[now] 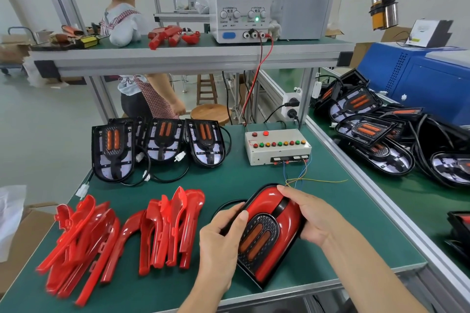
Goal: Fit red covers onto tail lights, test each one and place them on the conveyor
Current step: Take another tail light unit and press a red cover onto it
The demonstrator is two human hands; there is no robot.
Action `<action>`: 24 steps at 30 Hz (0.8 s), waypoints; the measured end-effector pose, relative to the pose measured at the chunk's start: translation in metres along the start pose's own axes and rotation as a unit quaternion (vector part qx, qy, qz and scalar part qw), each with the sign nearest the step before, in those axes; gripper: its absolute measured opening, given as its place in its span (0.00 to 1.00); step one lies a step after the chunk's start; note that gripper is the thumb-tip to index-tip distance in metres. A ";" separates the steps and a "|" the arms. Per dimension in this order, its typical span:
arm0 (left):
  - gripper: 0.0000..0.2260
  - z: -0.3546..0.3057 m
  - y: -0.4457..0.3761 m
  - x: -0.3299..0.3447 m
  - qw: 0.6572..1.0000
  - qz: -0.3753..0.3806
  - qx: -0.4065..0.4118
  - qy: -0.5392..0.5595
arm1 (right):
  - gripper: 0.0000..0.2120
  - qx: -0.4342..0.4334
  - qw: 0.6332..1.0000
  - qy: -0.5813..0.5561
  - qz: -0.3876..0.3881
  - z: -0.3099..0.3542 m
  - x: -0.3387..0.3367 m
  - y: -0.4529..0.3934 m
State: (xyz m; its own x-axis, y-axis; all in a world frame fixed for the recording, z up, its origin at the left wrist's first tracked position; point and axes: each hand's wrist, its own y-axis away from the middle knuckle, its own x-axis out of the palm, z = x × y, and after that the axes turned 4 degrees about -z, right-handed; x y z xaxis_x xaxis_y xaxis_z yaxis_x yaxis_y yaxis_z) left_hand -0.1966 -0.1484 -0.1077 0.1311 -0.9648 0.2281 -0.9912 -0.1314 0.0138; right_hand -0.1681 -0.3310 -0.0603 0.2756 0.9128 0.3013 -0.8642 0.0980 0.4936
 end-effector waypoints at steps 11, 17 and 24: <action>0.09 -0.001 -0.003 0.002 1.000 -0.006 -0.016 -0.013 | 0.19 -0.025 0.999 0.019 -0.009 -0.004 0.001 -0.007; 0.13 -0.007 -0.004 -0.004 0.997 0.058 -0.059 0.001 | 0.18 -0.029 0.999 0.019 -0.026 -0.005 -0.007 -0.007; 0.09 -0.008 -0.001 -0.018 0.985 0.089 -0.088 -0.116 | 0.18 -0.023 0.998 0.011 -0.057 0.006 -0.012 -0.009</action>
State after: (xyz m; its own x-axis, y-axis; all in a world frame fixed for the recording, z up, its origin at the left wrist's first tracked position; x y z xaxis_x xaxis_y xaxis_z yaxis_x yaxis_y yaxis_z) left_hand -0.1978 -0.1289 -0.1036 -0.0653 -0.9978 0.0130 -0.9838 0.0666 0.1664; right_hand -0.1611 -0.3455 -0.0631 0.3641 0.9032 0.2273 -0.8461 0.2187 0.4860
